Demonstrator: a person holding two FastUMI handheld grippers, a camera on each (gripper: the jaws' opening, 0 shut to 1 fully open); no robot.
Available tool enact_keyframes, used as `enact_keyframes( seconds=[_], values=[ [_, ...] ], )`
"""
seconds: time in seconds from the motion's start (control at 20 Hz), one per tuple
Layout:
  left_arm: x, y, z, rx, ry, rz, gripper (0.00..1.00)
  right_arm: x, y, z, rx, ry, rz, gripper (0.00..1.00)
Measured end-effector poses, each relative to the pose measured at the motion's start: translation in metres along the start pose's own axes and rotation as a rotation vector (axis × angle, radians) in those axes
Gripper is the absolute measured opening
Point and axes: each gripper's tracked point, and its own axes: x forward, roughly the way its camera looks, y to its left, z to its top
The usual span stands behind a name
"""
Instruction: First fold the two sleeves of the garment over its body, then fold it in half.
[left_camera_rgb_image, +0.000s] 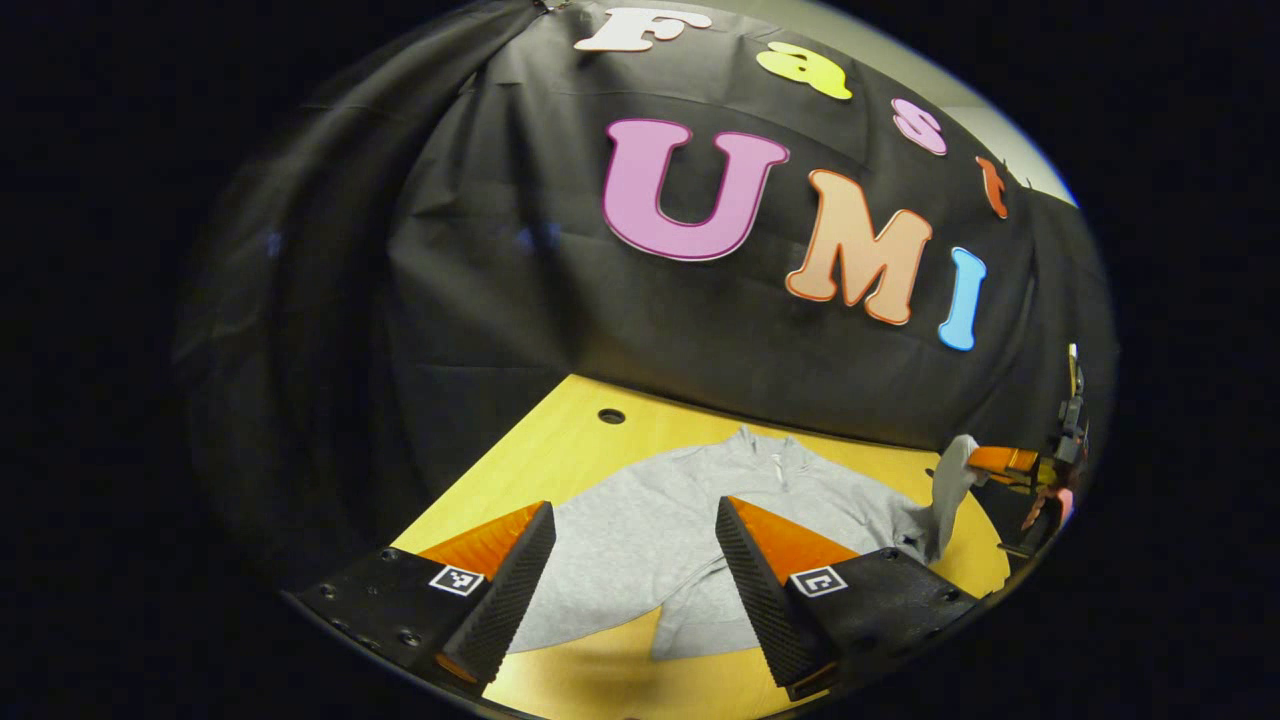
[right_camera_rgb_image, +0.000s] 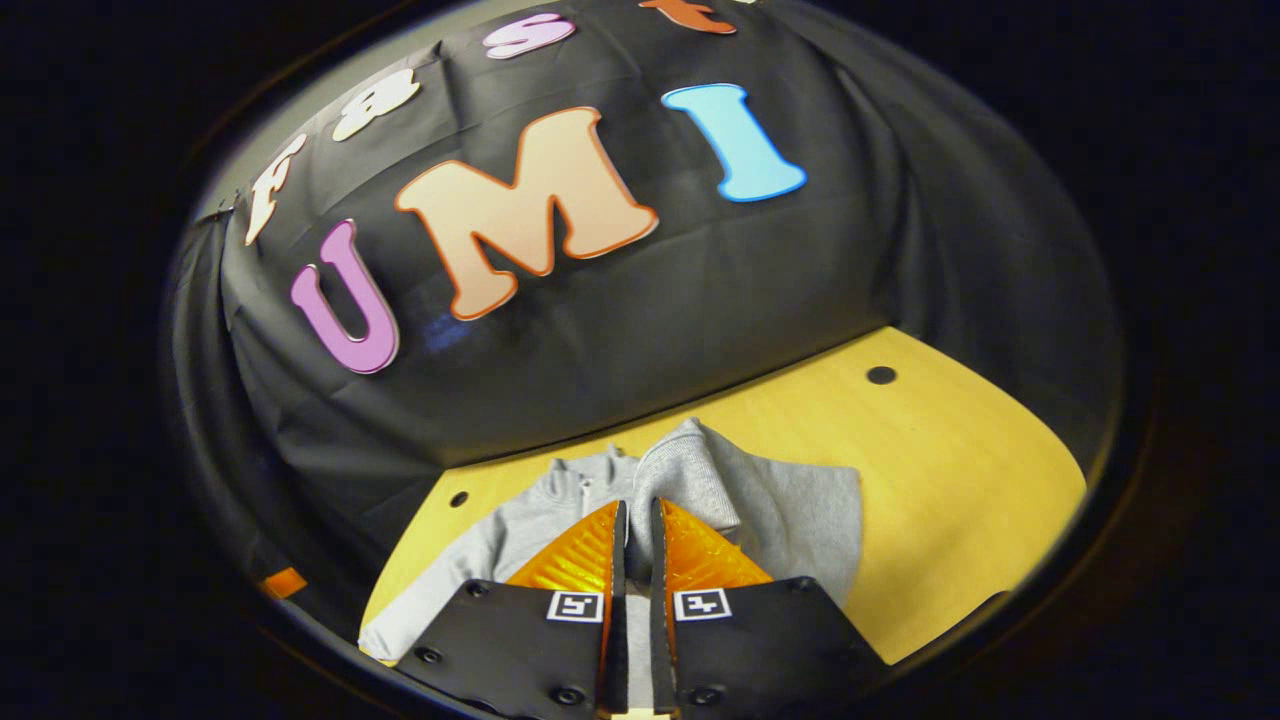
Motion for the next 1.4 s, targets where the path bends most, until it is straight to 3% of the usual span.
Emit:
enact_keyframes(
  seconds=[0.55,0.8,0.95,1.25,1.4],
  values=[
    [-0.022,0.082,-0.05,-0.019,0.08,0.168,0.95,0.074,0.181,-0.025,-0.017,0.056,0.296,0.11],
    [-0.03,0.113,-0.093,-0.014,0.159,0.237,0.95,0.099,0.257,-0.062,-0.083,0.101,0.406,0.11],
    [-0.03,0.126,-0.119,-0.008,0.209,0.262,0.95,0.112,0.281,-0.087,-0.111,0.125,0.432,0.11],
    [-0.029,0.16,-0.17,-0.038,0.322,0.366,0.98,0.127,0.29,-0.127,-0.216,0.15,0.422,0.11],
    [-0.028,0.168,-0.186,-0.064,0.361,0.394,0.96,0.128,0.298,-0.142,-0.207,0.173,0.484,0.18]
  ],
)
